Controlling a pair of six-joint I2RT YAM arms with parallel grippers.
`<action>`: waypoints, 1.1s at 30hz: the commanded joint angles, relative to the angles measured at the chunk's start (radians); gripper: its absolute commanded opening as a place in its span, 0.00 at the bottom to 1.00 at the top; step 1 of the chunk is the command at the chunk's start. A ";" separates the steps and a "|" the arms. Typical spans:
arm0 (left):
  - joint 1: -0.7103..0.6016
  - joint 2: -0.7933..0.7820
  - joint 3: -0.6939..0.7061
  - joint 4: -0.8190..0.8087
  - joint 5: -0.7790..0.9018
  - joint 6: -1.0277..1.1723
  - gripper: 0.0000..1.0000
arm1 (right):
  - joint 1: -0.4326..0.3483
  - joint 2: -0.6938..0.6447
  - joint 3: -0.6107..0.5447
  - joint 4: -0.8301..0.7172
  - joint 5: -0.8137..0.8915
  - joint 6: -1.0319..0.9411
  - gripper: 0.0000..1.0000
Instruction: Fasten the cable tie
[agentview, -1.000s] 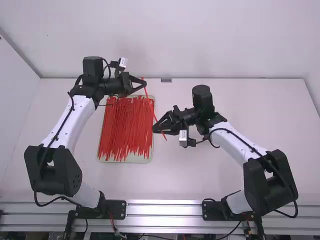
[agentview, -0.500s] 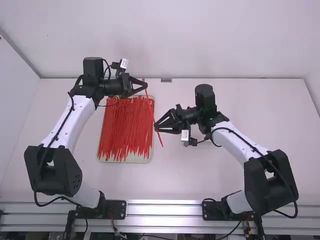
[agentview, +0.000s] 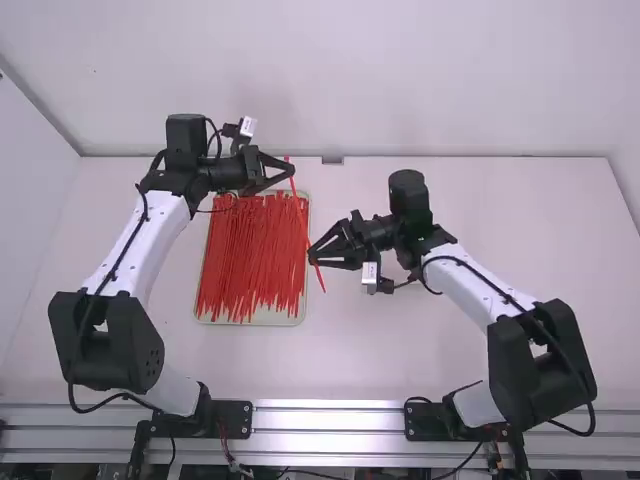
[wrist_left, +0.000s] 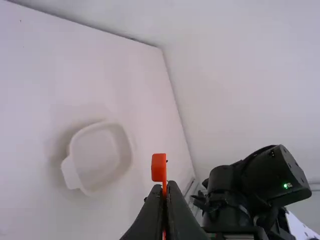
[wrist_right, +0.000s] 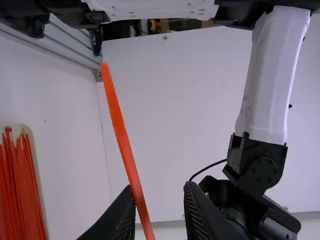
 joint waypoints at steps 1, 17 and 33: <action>0.005 0.000 0.000 0.004 0.002 -0.004 0.02 | 0.003 -0.027 -0.022 0.003 -0.018 -0.013 0.26; 0.004 0.000 0.000 0.000 0.004 -0.003 0.02 | 0.025 -0.027 -0.034 0.030 -0.019 -0.040 0.18; 0.004 0.000 0.000 -0.016 0.002 0.035 0.02 | 0.022 -0.027 -0.034 0.056 -0.018 0.046 0.00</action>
